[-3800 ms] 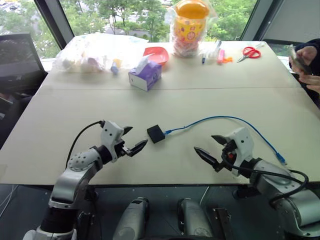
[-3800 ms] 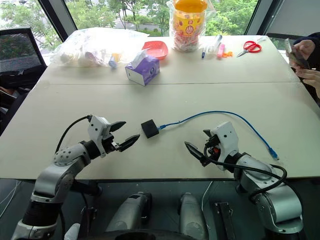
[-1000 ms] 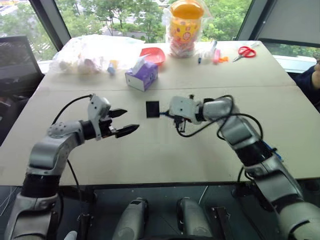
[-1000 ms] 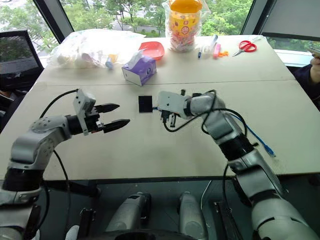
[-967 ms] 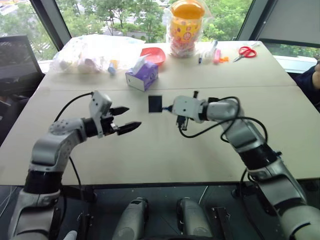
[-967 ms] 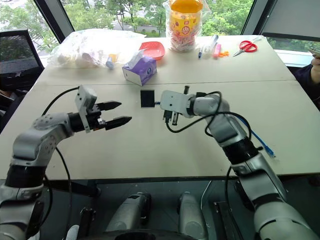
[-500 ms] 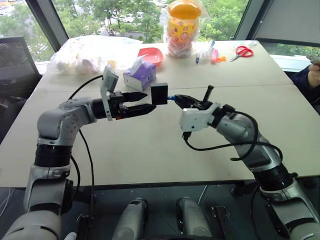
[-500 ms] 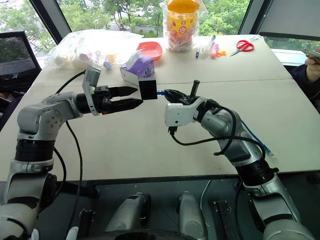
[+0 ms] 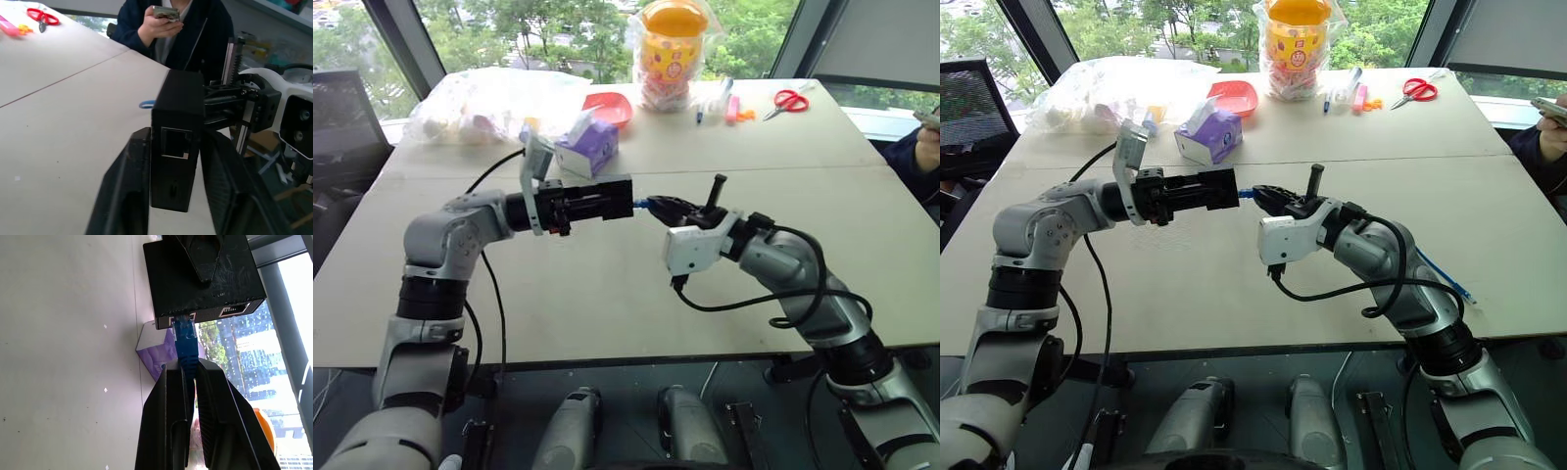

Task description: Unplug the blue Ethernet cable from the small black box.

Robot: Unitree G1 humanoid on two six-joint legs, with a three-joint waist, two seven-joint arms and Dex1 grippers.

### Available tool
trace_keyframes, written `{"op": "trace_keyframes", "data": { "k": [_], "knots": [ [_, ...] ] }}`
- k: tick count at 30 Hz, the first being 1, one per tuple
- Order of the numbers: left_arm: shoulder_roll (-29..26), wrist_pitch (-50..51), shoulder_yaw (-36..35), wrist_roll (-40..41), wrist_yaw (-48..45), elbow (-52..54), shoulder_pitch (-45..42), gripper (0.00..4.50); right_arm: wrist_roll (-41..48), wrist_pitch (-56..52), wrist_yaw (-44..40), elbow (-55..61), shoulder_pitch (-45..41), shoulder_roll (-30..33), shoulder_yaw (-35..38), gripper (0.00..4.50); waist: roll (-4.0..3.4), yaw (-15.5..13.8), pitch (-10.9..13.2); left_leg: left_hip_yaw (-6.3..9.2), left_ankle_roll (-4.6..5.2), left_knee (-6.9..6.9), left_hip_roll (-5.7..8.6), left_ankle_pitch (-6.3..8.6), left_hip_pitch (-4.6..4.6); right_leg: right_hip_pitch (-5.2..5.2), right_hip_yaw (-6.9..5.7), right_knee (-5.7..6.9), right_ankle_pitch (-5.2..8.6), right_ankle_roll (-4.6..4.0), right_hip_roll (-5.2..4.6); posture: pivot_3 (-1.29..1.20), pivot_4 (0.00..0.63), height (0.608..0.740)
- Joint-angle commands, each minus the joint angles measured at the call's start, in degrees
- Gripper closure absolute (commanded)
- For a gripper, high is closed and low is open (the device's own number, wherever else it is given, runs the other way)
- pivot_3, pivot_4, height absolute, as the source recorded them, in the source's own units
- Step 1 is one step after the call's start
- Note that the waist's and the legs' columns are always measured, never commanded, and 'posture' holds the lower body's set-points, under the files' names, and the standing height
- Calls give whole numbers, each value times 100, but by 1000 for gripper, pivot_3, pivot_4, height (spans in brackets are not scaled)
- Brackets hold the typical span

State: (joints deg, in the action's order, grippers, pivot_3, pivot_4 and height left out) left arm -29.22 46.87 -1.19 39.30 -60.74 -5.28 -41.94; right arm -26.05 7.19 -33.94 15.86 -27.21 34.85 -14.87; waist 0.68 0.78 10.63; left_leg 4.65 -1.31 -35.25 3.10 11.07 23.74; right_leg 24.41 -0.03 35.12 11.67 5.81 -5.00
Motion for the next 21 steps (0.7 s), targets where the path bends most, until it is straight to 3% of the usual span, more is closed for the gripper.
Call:
{"op": "trace_keyframes", "data": {
  "k": [1, 6, 8, 11, 16, 21],
  "knots": [
    [-70, -101, -3, -47, -69, 101, -59, 4024, 105, 4, -43, 341, -123, -46, 137, 4500, 0, 2, 0, 0, 0, 0, 0, 0, 0, 0, 0, 0, 0, 0, 0, 0, 150, 740],
    [-200, -151, 102, -205, -206, 111, -41, 4024, 1127, -1166, -747, 582, -131, -358, 271, 4500, 1, 10, 2, 8, 0, 0, -3, 0, 0, 0, 0, 0, 0, 0, 1, 0, 150, 740],
    [-268, -177, 118, -220, -307, 107, -47, 4024, 1740, -1913, -1174, 712, -204, -415, 410, 3680, 3, 0, 3, 11, 0, 0, -3, 0, 0, 0, 0, 0, 0, 0, -1, 0, 150, 740],
    [-372, -225, 114, -256, -427, 33, -121, 4024, 3551, -4496, -1945, 1109, -522, -525, 916, 2441, 4, -1, 5, 14, 0, -1, -4, 0, 1, 0, 0, 0, 0, 0, -2, 0, 150, 740],
    [-476, -323, 165, -251, -733, 22, -154, 4024, 5589, -7331, -2188, 923, -1358, -625, 1735, 90, 3, -6, 6, 19, 1, 0, -5, 0, 1, 0, -2, -1, 0, -1, -5, 0, 150, 740],
    [-503, -369, 198, -205, -961, 133, -137, 4024, 6125, -8173, -1994, 308, -1834, -620, 1750, 90, 3, -3, 6, 16, 0, 5, -5, 1, 4, 5, -3, -6, 1, -4, -9, 0, 150, 740]
  ]
}}
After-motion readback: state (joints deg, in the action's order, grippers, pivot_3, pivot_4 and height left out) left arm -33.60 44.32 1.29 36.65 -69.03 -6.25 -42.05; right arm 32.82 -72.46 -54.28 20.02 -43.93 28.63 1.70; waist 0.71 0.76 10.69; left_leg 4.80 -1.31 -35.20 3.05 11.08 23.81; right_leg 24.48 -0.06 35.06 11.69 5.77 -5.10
